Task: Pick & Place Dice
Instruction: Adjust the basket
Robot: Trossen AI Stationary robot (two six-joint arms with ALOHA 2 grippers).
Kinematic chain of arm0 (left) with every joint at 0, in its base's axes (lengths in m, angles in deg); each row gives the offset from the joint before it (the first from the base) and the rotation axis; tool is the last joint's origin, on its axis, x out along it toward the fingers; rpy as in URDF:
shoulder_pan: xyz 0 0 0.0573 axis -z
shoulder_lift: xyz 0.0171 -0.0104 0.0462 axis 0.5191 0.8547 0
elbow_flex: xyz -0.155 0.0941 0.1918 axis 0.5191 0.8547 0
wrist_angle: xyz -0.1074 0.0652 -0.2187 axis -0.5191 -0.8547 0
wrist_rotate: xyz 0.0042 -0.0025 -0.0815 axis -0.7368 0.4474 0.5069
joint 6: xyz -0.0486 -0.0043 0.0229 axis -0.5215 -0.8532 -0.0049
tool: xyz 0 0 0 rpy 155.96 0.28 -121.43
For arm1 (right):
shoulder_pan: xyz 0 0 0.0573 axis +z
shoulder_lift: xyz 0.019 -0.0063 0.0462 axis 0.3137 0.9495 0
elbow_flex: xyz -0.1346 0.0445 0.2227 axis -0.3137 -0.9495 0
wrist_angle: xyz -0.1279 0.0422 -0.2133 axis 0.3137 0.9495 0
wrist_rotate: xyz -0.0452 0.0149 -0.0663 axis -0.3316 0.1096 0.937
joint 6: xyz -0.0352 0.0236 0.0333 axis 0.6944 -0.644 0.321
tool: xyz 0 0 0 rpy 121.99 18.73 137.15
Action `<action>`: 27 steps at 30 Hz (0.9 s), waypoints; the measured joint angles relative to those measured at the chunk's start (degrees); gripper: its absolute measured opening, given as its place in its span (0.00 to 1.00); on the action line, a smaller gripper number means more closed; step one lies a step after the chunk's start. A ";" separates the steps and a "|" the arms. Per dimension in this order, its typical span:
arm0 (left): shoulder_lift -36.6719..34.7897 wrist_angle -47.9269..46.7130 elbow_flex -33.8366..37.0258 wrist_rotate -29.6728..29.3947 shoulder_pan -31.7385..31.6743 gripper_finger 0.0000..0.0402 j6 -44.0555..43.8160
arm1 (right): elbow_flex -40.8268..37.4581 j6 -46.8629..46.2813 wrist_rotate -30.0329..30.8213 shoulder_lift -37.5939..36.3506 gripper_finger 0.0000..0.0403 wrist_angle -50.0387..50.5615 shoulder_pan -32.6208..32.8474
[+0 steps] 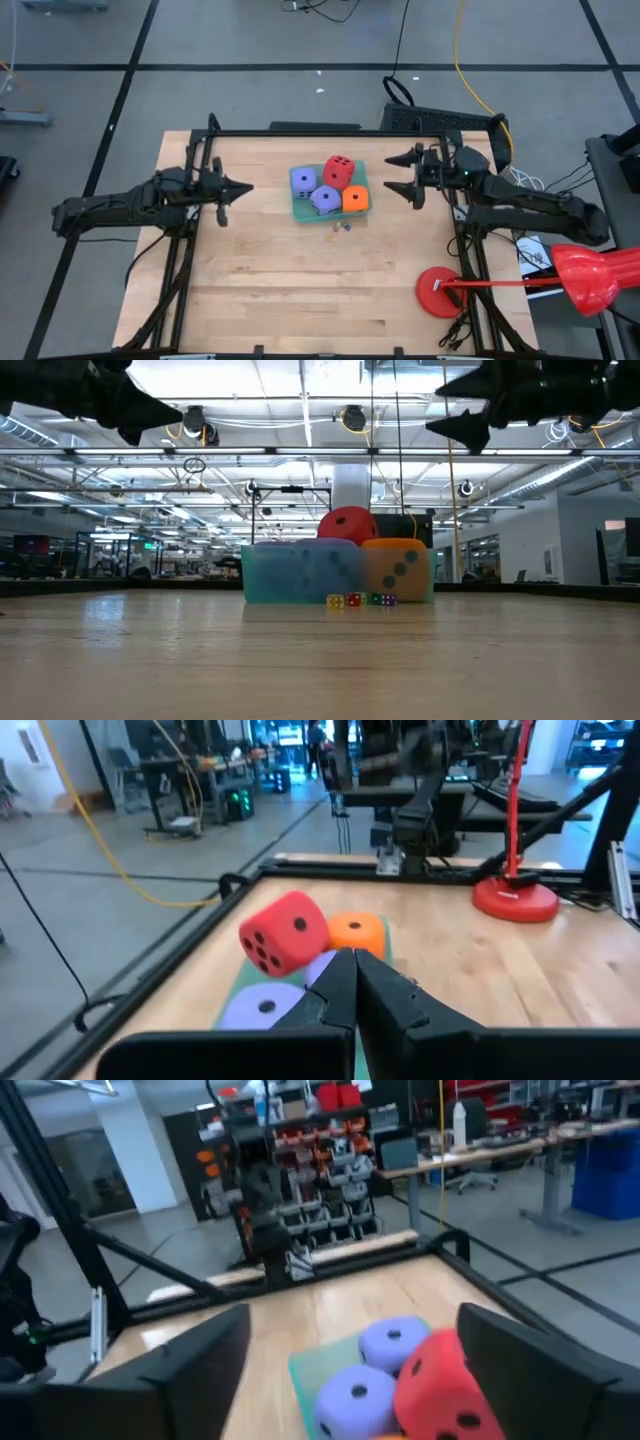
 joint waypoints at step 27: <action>-0.09 6.91 -0.02 7.95 -12.58 0.03 8.32 | -11.90 10.89 0.50 -5.89 0.04 -8.59 3.04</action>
